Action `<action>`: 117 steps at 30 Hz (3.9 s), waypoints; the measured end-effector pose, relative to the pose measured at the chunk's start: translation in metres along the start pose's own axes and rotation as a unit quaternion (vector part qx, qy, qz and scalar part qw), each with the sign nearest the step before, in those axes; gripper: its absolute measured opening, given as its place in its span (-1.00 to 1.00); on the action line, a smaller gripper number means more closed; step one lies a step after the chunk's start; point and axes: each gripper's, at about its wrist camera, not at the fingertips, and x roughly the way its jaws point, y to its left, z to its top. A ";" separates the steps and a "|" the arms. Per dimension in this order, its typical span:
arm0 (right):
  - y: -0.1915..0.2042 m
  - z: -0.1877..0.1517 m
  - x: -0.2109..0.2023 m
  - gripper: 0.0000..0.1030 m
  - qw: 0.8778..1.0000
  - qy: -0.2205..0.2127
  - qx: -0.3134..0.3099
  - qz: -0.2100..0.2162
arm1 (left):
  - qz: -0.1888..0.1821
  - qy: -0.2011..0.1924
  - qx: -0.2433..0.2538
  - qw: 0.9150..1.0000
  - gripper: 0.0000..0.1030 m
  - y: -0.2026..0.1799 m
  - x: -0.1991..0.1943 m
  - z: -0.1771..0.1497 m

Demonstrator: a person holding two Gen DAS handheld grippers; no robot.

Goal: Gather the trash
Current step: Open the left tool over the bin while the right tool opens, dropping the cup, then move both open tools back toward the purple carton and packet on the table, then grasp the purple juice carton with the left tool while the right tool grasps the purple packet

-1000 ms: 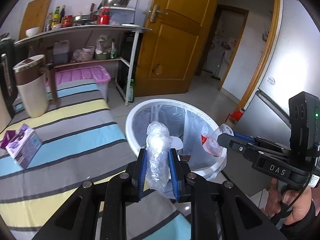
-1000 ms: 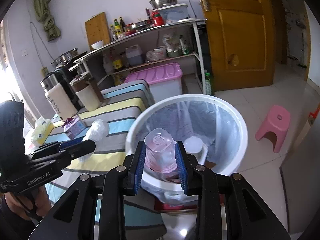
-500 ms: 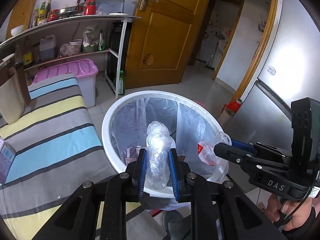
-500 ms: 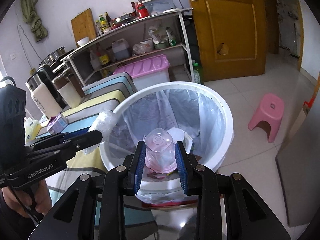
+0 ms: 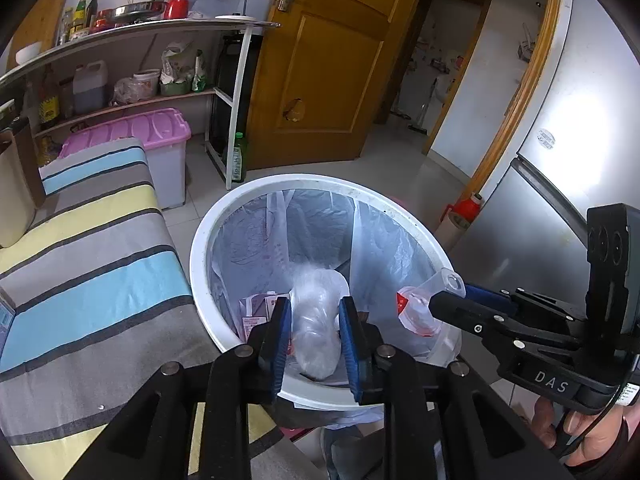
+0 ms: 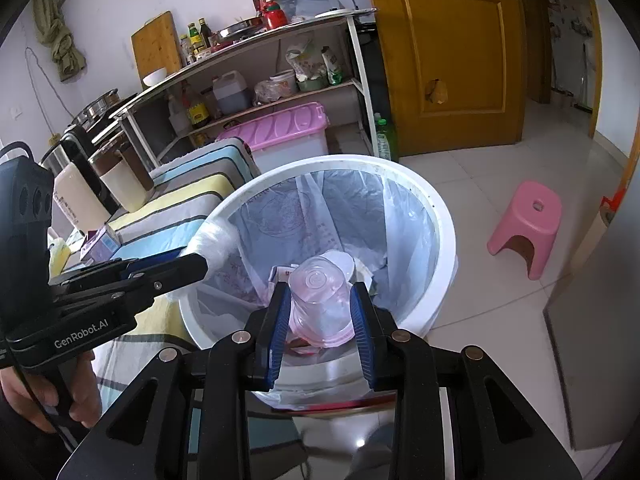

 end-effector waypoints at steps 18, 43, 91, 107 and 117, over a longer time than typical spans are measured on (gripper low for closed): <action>0.007 -0.001 -0.011 -0.37 1.000 -0.009 -0.012 -0.004 | -0.001 -0.013 -0.012 1.000 -0.41 0.005 -0.022 -0.006; 0.085 -0.010 -0.043 -0.37 0.995 -0.022 -0.078 0.049 | 0.049 -0.068 -0.050 0.995 -0.41 0.044 -0.117 -0.049; 0.221 0.007 0.021 -0.08 0.974 0.016 -0.168 0.150 | 0.178 -0.102 -0.151 0.967 -0.32 0.222 -0.188 -0.058; 0.206 0.010 0.048 -0.08 0.979 0.038 -0.149 0.137 | 0.141 -0.065 -0.079 0.985 0.01 0.232 -0.128 -0.029; 0.196 0.011 0.053 -0.08 0.981 0.040 -0.135 0.136 | 0.114 -0.035 -0.054 0.991 0.03 0.215 -0.115 -0.033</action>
